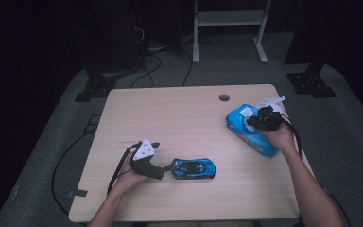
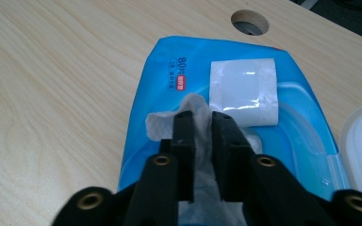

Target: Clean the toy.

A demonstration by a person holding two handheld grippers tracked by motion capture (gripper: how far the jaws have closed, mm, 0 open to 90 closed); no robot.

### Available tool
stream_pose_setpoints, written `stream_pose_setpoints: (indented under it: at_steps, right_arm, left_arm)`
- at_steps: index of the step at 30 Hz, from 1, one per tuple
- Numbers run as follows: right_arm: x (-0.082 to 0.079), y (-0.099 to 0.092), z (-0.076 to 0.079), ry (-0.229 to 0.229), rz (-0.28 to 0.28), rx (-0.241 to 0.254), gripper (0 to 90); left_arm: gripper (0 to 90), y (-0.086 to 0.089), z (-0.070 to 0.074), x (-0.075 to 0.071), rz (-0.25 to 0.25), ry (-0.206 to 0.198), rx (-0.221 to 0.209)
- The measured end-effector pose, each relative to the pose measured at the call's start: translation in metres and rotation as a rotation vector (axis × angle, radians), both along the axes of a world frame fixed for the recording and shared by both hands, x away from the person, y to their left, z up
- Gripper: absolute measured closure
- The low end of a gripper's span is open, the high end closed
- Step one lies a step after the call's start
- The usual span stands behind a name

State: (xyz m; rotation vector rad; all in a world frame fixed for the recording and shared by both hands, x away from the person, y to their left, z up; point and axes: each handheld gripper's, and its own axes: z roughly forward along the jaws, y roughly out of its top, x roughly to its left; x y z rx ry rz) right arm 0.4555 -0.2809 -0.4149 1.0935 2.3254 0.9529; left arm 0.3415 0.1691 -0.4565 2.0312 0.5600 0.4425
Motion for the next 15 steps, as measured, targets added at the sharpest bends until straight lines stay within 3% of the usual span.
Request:
stream_pose_setpoints:
  at_steps: [9, 15]
  right_arm:
    - [-0.002, -0.007, 0.006, 0.027, -0.018, 0.051, 85.2]
    - [-0.007, -0.01, 0.015, -0.001, -0.031, 0.086, 86.1]
  left_arm:
    - [3.0, 0.0, -0.001, -0.001, -0.004, -0.005, 0.008]
    - [3.1, -0.001, -0.002, 0.0, -0.011, -0.001, 0.015]
